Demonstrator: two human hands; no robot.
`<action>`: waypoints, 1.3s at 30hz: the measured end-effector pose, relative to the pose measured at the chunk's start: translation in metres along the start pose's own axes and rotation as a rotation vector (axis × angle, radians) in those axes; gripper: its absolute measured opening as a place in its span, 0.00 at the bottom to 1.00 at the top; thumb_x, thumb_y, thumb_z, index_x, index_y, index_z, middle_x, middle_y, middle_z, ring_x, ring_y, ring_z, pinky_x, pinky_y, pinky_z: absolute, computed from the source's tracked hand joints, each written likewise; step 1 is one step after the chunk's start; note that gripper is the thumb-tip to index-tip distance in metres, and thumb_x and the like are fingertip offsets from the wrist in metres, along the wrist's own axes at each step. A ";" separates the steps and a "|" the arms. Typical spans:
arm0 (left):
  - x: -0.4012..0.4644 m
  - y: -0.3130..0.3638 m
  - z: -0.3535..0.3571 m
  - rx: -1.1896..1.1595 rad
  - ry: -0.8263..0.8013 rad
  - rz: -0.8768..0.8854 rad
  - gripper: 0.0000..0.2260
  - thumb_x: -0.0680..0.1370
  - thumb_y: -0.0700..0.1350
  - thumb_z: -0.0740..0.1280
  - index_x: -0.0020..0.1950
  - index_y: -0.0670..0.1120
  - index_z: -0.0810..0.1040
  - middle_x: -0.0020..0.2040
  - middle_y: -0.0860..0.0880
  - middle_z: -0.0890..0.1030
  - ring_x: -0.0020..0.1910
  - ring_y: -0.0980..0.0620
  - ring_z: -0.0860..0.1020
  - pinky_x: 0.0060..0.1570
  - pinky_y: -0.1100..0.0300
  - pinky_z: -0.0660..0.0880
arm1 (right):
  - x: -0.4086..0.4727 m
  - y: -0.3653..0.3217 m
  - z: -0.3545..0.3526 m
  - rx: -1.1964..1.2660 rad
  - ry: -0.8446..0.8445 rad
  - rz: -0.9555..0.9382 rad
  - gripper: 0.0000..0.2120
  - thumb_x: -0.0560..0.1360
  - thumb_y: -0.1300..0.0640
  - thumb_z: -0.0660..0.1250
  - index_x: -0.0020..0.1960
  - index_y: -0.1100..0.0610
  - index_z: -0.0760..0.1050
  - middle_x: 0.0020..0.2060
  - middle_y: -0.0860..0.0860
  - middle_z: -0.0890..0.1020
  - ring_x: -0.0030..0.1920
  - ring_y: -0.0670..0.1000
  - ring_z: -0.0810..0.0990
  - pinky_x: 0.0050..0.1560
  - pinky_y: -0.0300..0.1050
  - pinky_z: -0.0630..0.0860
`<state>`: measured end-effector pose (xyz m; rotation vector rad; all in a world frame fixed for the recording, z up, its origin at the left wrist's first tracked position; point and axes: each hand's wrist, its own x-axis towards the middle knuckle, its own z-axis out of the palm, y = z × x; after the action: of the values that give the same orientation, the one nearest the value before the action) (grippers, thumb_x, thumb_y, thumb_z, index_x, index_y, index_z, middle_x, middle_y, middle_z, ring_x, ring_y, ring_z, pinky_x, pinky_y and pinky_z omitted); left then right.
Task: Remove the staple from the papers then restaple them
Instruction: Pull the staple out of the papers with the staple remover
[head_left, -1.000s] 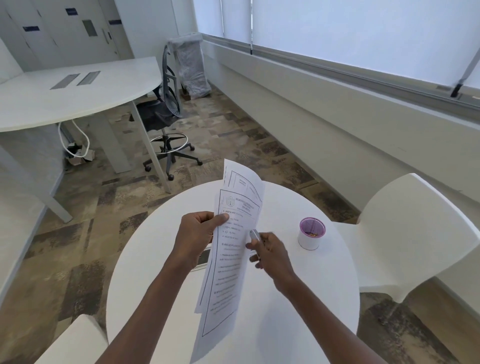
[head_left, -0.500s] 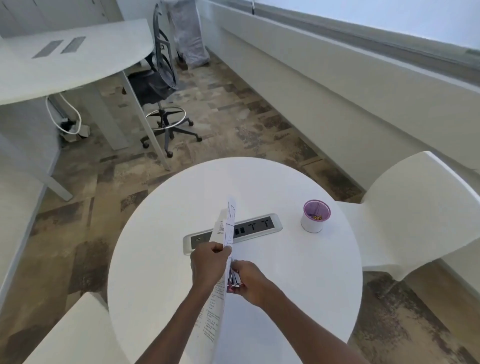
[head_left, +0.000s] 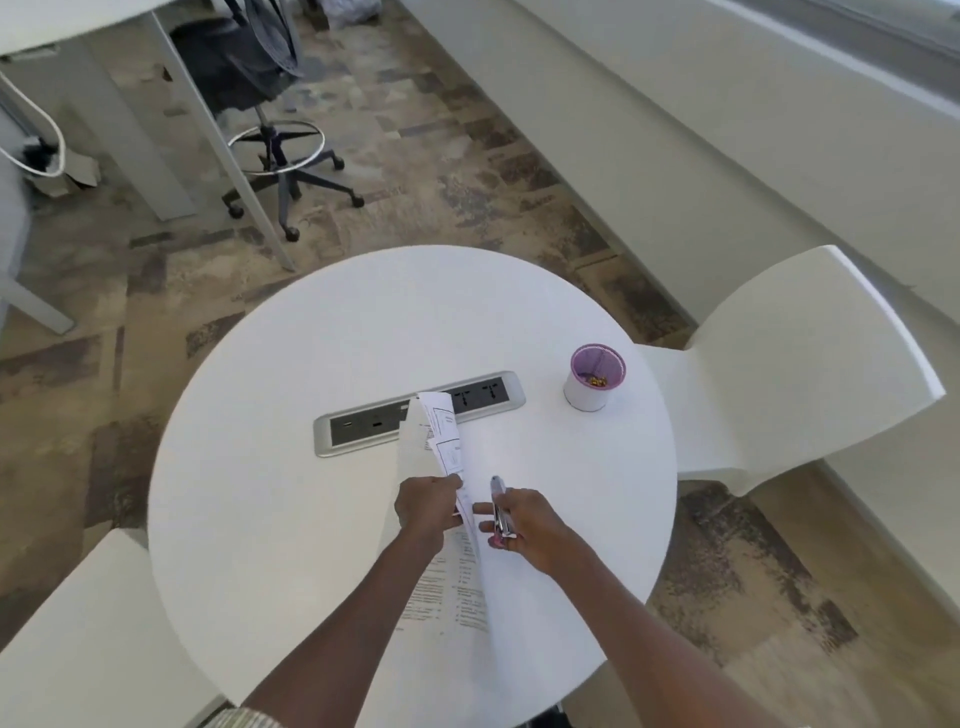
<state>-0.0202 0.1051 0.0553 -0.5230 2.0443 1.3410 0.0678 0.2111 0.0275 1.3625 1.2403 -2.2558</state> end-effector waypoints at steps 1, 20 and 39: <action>0.001 -0.003 0.003 -0.023 -0.024 -0.023 0.02 0.71 0.38 0.74 0.40 0.40 0.82 0.37 0.42 0.84 0.34 0.45 0.84 0.31 0.56 0.82 | 0.000 -0.001 -0.005 0.000 0.033 -0.006 0.07 0.80 0.60 0.61 0.53 0.63 0.73 0.50 0.62 0.82 0.38 0.56 0.79 0.35 0.46 0.75; 0.011 -0.020 0.032 -0.214 -0.131 -0.141 0.03 0.74 0.39 0.71 0.44 0.38 0.82 0.44 0.39 0.86 0.44 0.42 0.86 0.34 0.56 0.83 | 0.008 -0.013 -0.010 -0.357 0.271 -0.189 0.22 0.75 0.57 0.71 0.24 0.58 0.70 0.25 0.57 0.76 0.24 0.55 0.75 0.37 0.45 0.78; 0.014 -0.023 0.040 -0.091 -0.086 -0.037 0.08 0.73 0.39 0.72 0.34 0.43 0.83 0.38 0.43 0.86 0.36 0.47 0.84 0.31 0.61 0.81 | 0.014 -0.021 -0.002 -0.514 0.365 -0.189 0.21 0.75 0.58 0.68 0.25 0.57 0.65 0.15 0.49 0.71 0.18 0.52 0.73 0.28 0.40 0.72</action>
<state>-0.0045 0.1330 0.0193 -0.5316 1.9025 1.4153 0.0497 0.2286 0.0275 1.5258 1.9711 -1.6422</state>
